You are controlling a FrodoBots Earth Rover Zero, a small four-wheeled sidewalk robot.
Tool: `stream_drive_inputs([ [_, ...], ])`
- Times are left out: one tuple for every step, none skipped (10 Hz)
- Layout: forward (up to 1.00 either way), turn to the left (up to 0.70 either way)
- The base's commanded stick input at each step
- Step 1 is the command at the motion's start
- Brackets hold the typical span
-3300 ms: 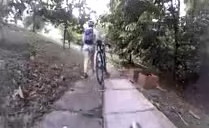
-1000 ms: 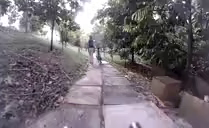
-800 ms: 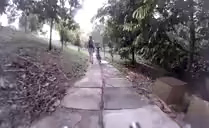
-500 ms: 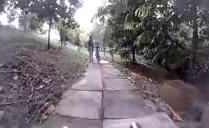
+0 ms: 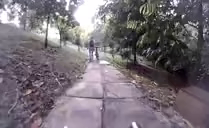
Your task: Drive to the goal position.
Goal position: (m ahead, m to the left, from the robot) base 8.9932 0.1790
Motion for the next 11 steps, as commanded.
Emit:
stream_drive_inputs([
  [0.7,-0.14],
  [0.7,-0.14],
  [0.7,-0.14],
  [0.7,-0.14],
  [0.7,-0.14],
  [0.7,-0.14],
  [0.7,-0.14],
  [0.7,-0.14],
  [0.7,-0.08],
  [0.7,0.0],
  [0.7,0.0],
])
